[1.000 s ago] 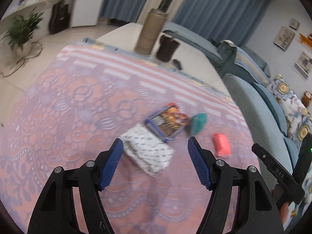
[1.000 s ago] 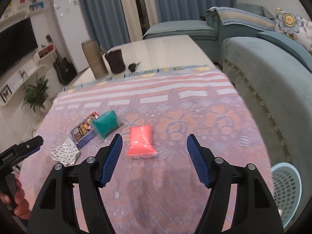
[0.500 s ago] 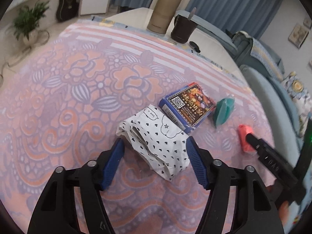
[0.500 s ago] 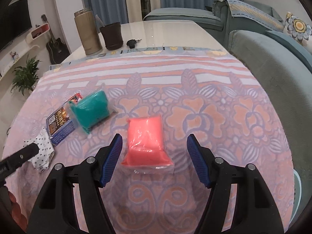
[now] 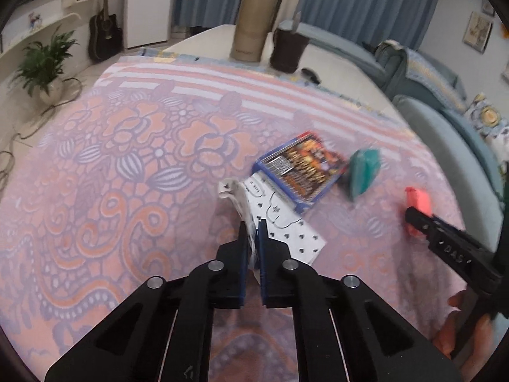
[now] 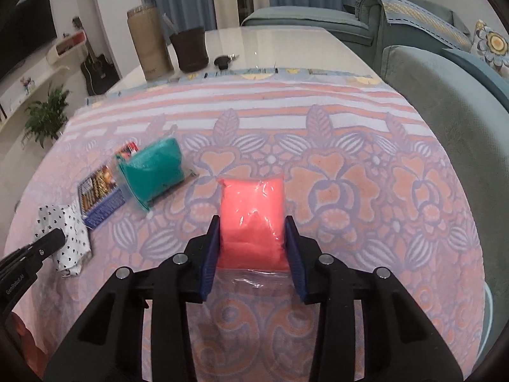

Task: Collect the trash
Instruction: 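Carry the white paper and pink bag over the wastebasket with both tools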

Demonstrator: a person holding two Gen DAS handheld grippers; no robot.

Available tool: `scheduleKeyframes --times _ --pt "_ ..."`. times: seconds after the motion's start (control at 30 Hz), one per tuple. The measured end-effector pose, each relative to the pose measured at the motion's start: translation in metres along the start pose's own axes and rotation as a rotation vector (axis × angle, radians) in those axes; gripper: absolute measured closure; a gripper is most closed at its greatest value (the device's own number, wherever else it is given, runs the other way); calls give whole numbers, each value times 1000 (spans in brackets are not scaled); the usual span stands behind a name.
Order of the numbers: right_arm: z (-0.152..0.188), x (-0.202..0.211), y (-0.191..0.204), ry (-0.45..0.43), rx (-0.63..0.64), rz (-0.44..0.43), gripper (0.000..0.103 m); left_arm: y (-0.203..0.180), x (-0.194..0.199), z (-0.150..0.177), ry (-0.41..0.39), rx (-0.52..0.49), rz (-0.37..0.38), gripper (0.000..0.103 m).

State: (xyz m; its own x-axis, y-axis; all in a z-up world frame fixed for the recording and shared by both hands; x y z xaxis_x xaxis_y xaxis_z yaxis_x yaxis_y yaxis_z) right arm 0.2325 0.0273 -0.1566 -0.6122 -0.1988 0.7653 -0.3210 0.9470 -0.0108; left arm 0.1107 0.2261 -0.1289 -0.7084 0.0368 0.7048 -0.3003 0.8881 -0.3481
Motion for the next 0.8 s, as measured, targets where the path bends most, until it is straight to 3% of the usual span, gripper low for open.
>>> scheduleKeyframes --times 0.2,0.43,0.63,0.8 --pt "4 27 -20 -32 -41 -17 68 -14 32 -4 -40 21 137 103" --pt "1 86 -67 -123 -138 14 68 -61 69 -9 -94 -42 261 103" --pt "10 140 -126 -205 -211 78 68 -126 82 -15 -96 -117 390 103" --pt "24 178 -181 -253 -278 149 68 -202 85 -11 -86 -218 503 103"
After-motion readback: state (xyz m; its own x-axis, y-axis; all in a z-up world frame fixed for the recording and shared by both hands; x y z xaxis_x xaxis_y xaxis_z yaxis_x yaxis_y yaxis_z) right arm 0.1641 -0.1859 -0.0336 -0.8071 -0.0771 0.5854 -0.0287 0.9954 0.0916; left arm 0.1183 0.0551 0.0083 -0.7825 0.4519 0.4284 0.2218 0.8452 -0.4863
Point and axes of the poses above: each gripper's, at about its wrist camera, not at the fingertips, and x roughly against the way its jaws point, y to its left, z to its underside, the point moved 3 cm from there along -x, roughly the way its jaws point, and after that the axes turned 9 degrees about z, right-handed, at the moved point
